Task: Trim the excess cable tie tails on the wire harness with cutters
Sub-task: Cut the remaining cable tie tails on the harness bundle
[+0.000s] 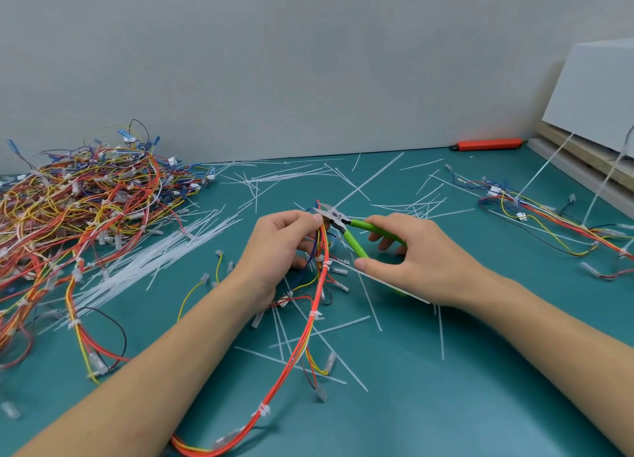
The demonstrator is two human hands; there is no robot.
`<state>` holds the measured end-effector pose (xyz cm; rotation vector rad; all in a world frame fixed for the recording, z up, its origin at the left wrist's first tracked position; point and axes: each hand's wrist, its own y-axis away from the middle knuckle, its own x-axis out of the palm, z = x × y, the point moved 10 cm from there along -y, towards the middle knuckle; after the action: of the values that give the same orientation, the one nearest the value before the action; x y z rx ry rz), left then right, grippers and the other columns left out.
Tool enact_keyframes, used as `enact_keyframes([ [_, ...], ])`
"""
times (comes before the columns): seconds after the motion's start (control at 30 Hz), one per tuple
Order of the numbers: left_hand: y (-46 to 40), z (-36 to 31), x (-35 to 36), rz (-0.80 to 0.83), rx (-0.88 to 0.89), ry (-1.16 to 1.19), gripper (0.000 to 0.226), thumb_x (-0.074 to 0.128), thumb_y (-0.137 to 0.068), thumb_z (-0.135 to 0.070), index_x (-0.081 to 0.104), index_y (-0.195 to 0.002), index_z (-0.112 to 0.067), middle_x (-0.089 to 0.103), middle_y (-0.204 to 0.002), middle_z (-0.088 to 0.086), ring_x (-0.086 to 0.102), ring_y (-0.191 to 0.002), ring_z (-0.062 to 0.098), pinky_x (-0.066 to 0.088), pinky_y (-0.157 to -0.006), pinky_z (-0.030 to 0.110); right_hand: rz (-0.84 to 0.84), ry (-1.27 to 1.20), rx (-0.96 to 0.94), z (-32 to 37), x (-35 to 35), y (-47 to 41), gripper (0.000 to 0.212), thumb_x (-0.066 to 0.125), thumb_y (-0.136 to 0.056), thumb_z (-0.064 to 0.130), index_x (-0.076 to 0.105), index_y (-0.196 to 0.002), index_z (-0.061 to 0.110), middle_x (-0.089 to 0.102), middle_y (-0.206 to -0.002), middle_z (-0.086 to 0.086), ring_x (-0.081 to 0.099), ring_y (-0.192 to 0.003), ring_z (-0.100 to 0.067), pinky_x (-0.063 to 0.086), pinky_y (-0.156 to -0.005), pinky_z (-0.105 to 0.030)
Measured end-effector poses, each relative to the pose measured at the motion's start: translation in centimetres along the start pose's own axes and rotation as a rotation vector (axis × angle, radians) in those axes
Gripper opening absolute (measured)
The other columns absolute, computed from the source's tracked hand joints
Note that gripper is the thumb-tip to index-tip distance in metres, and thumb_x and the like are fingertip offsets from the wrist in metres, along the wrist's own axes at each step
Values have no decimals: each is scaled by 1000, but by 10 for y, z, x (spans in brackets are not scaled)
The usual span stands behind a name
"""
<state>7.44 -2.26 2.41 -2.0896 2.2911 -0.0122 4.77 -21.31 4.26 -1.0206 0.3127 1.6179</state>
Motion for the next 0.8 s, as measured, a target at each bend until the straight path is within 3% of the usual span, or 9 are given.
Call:
enact_keyframes([
  [0.1, -1, 0, -2, -11, -2, -9, 19, 65, -96, -25, 78, -90, -12, 69, -76, -3, 57, -61, 7, 44, -52, 22, 38, -20, -27, 4, -2, -1, 35, 71, -90, 54, 70, -109, 25, 65, -89, 8, 62, -77, -11, 54, -74, -35],
  [0.17, -1, 0, -4, -25, -5, -5, 23, 65, -96, -24, 76, -95, -4, 69, -75, -3, 57, -61, 8, 43, -52, 22, 43, -9, -42, 6, -4, -2, 27, 71, -94, 47, 71, -107, 23, 66, -89, 8, 62, -77, -13, 54, -74, -41],
  [0.3, 1, -2, -1, -12, 0, 2, 18, 66, -96, -25, 78, -89, -15, 69, -75, -5, 57, -62, 8, 43, -51, 22, 26, -24, -21, 4, -5, -2, 37, 66, -86, 58, 70, -105, 27, 65, -91, 10, 63, -83, -11, 55, -77, -37],
  [0.47, 2, -2, 1, 6, 2, -5, 17, 66, -96, -28, 79, -87, -20, 70, -77, -6, 57, -64, 9, 43, -55, 24, 12, -30, 16, -1, 1, 0, 71, 63, -73, 75, 64, -131, 35, 64, -106, 20, 61, -102, 5, 45, -82, -6],
  [0.63, 3, -3, 3, 15, 7, -17, 17, 67, -93, -32, 80, -85, -24, 71, -79, -5, 57, -64, 8, 44, -53, 22, 38, -5, 22, 0, -1, 1, 66, 63, -74, 76, 65, -126, 35, 65, -104, 18, 63, -96, 0, 51, -83, -18],
  [0.73, 3, -4, 1, 10, 13, -15, 18, 66, -94, -30, 79, -82, -25, 70, -77, -6, 58, -62, 7, 44, -52, 22, 46, -13, 0, 6, -2, 0, 36, 68, -88, 58, 70, -101, 25, 63, -82, 10, 57, -71, -8, 49, -66, -25],
  [0.8, 3, -5, 0, 2, 15, -12, 18, 66, -95, -29, 80, -84, -22, 70, -76, -6, 58, -62, 7, 44, -52, 22, 71, 3, -22, 10, -1, 0, 36, 63, -94, 53, 66, -89, 18, 51, -67, 4, 40, -58, -11, 36, -55, -24],
])
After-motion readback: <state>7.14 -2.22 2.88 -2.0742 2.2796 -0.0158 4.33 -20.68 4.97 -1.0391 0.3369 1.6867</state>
